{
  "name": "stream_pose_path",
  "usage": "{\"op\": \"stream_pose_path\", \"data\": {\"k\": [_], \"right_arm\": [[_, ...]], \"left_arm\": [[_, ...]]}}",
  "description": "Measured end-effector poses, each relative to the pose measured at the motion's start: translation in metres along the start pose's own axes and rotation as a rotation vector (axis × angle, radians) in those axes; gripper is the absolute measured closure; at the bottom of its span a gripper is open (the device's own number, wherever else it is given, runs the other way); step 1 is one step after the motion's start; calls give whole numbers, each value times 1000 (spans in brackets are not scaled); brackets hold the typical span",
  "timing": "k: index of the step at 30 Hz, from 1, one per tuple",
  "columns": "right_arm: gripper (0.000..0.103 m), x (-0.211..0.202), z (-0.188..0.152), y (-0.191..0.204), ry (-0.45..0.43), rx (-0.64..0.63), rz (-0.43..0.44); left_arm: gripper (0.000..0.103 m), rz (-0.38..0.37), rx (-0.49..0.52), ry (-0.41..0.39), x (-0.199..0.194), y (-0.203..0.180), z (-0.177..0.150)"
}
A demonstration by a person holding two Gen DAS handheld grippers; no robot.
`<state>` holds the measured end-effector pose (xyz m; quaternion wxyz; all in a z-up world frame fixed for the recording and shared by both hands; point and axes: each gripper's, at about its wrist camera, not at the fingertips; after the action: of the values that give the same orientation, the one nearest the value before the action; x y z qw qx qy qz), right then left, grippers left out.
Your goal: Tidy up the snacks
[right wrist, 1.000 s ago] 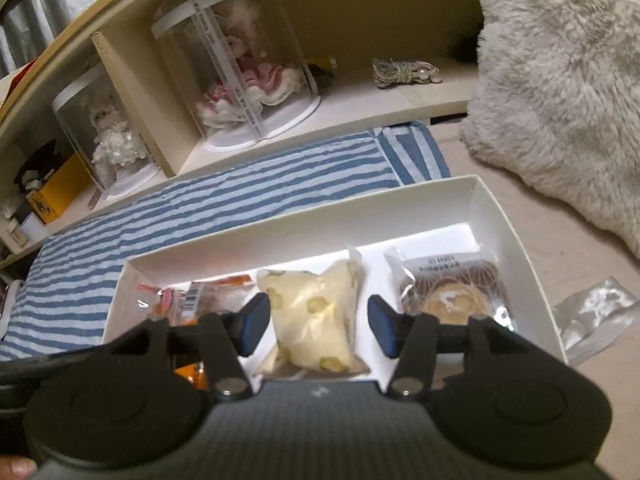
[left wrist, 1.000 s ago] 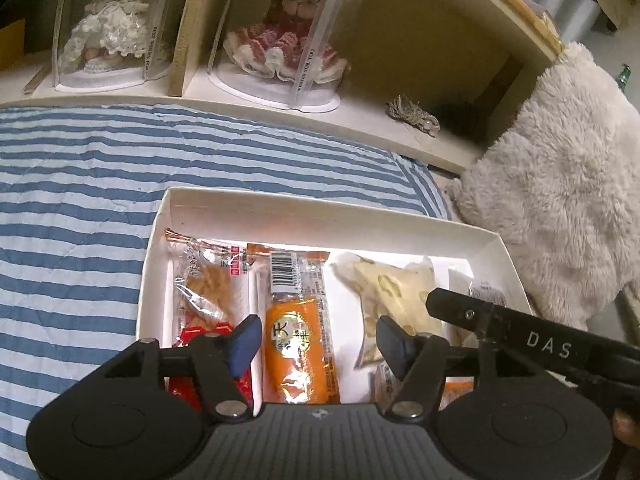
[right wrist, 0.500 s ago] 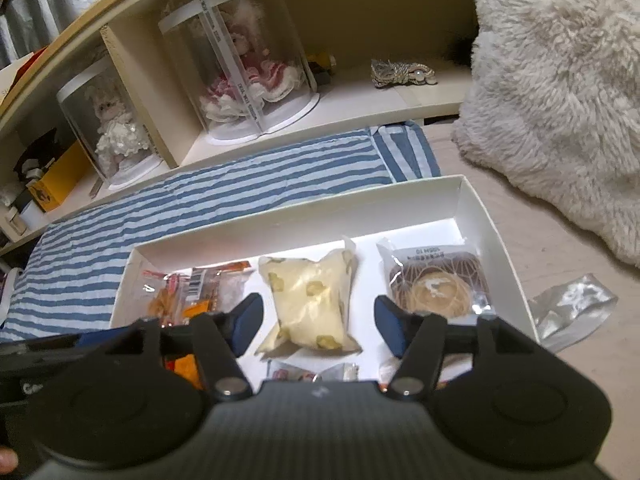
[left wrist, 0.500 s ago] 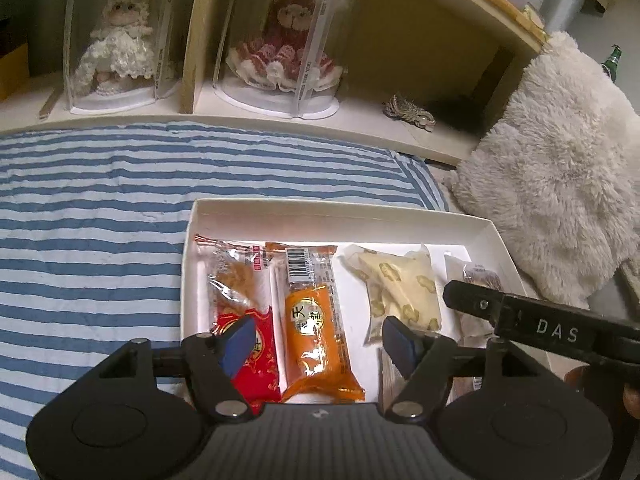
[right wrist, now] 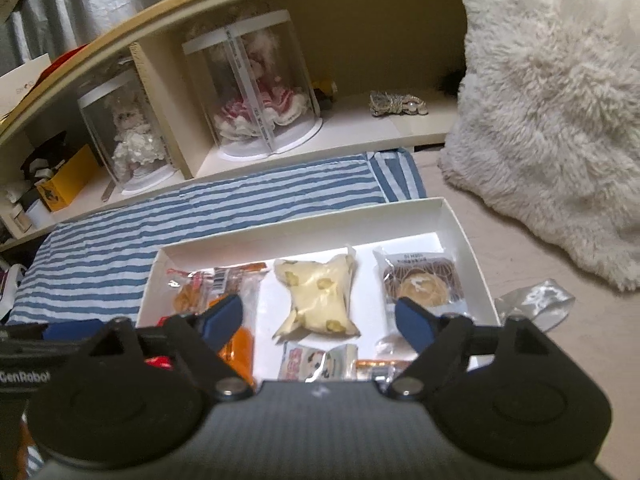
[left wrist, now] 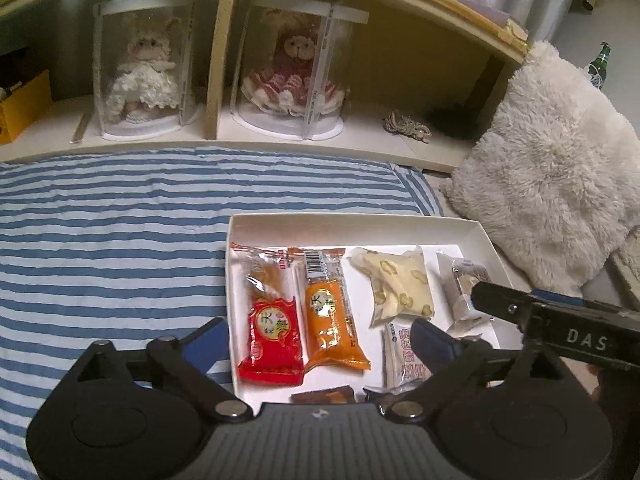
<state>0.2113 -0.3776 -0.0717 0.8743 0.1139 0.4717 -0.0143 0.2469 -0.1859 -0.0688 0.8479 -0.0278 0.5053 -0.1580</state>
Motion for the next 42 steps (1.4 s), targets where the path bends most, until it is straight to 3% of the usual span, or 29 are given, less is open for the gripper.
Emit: {"op": "stream_pose_path", "data": {"k": [10, 20, 24, 30, 36, 42], "right_arm": [[1, -49, -11, 18, -63, -5, -36], [1, -91, -39, 34, -71, -38, -90], [1, -109, -53, 37, -80, -42, -73], [1, -141, -79, 46, -120, -80, -67], [1, -173, -107, 54, -169, -101, -51], [1, -195, -132, 57, -196, -122, -40]], "left_arm": [[0, 23, 0, -38, -45, 12, -16], [0, 28, -2, -96, -100, 20, -38], [0, 22, 3, -118, -123, 23, -51], [0, 134, 12, -130, -147, 24, -71], [0, 131, 52, -151, -163, 24, -97], [0, 185, 87, -210, -177, 19, -126]]}}
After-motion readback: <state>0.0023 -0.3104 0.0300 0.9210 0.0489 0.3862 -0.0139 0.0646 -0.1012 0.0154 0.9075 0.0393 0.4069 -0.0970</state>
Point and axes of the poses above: each gripper's, at about its wrist camera, not at the fingertips, and x roughly the way its jaws point, y to its left, z to its top, and after that the axes turned 13 degrees about y, right-handed
